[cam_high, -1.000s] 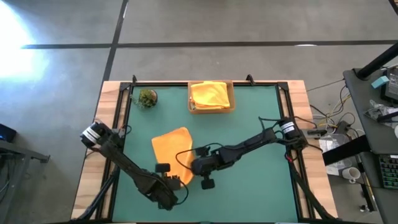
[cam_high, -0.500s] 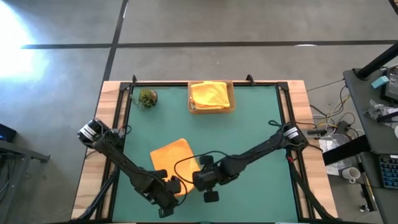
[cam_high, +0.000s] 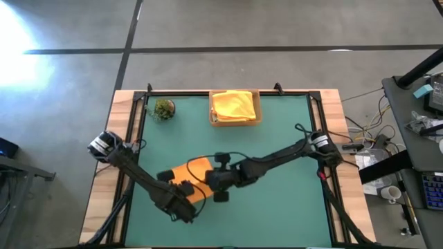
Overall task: Fold microfiber towels
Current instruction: Fold the orange microfiber towel
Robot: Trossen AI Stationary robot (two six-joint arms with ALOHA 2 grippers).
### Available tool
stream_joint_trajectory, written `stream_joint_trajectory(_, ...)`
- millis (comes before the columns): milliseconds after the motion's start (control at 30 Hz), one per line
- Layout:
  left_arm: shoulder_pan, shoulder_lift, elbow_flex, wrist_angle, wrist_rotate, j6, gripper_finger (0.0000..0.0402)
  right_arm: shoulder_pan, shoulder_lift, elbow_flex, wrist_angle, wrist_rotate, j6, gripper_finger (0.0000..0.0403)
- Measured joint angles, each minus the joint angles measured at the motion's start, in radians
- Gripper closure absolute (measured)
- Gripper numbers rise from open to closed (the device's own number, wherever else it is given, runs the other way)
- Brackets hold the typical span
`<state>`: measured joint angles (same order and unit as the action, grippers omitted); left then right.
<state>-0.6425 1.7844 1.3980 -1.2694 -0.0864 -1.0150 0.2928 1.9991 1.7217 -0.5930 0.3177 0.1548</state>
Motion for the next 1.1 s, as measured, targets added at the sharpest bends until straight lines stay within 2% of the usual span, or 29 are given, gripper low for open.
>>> stream_joint_trajectory(133,0.043,0.0,-0.031,-0.045,0.002,0.002,0.0391,-0.052,0.011,-0.045,0.126,0.0,-0.079,0.0394)
stream_joint_trajectory(433,0.13,0.0,-0.126,-0.054,-0.011,0.014,0.0391,-0.131,0.065,-0.054,0.177,-0.003,-0.13,0.0394)
stream_joint_trajectory(733,0.178,0.0,-0.174,-0.05,-0.018,0.057,0.0391,-0.148,0.095,-0.054,0.191,-0.038,-0.098,0.0392)
stream_joint_trajectory(867,0.188,0.0,-0.175,-0.05,-0.035,0.06,0.0391,-0.15,0.094,-0.05,0.205,-0.038,-0.104,0.0371)
stream_joint_trajectory(1100,0.192,0.0,-0.175,-0.054,-0.043,0.105,0.0374,-0.167,0.092,-0.03,0.207,-0.037,-0.103,0.0304)
